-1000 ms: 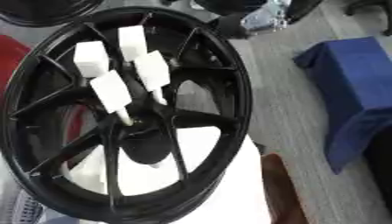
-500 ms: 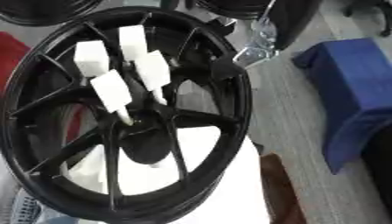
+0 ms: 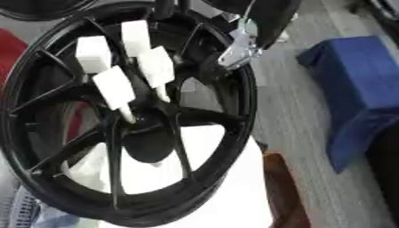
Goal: Pull the pin out of the wheel hub.
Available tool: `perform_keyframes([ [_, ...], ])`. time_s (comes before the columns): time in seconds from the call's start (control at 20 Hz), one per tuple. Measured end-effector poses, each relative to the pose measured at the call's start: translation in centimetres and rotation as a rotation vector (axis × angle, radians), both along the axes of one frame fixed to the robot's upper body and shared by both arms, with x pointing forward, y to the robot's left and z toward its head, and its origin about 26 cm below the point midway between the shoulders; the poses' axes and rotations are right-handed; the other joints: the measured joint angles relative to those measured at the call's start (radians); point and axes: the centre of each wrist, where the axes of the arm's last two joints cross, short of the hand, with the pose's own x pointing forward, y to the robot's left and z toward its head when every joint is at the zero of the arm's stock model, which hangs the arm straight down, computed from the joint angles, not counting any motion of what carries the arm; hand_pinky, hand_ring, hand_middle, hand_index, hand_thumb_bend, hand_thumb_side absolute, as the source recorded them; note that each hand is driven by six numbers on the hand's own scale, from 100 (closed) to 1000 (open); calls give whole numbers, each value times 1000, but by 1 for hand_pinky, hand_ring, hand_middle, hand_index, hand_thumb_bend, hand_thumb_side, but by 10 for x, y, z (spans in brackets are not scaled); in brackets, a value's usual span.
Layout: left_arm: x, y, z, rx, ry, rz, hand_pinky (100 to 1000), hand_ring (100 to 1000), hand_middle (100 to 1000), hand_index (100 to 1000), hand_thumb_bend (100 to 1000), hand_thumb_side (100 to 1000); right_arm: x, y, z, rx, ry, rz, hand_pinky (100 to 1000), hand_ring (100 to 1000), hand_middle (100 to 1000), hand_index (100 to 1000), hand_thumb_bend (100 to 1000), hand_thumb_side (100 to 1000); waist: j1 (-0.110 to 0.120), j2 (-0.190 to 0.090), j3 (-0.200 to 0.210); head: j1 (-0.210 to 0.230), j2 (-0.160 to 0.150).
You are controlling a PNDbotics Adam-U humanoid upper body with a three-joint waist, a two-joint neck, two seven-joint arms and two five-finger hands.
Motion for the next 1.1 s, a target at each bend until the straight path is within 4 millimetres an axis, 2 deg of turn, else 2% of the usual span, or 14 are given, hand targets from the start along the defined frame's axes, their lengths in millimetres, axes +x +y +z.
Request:
perform_keyframes([
  [0.45,1,-2,1,2,-2,-5,750,780,688,759,563,652,22,20,-10,-30,27,-45,858,724,717,788,518,402,-3,0,8,-7,9],
  [0.75,1,-2,1,1,-2,-5,751,780,688,758,560,653,37,21,-17,-32,60,-77,862,726,709,778,496,347,-7,0,15,-10,9],
  [0.9,2,-3,1,-5,-1,-8,751,780,687,757,558,651,43,22,-21,-35,80,-92,862,724,705,772,447,322,-7,0,22,-13,9],
  [1.1,3,-4,1,-6,-2,-11,751,780,687,756,556,651,52,22,-27,-34,105,-110,864,723,705,774,445,315,-8,0,27,-17,9],
])
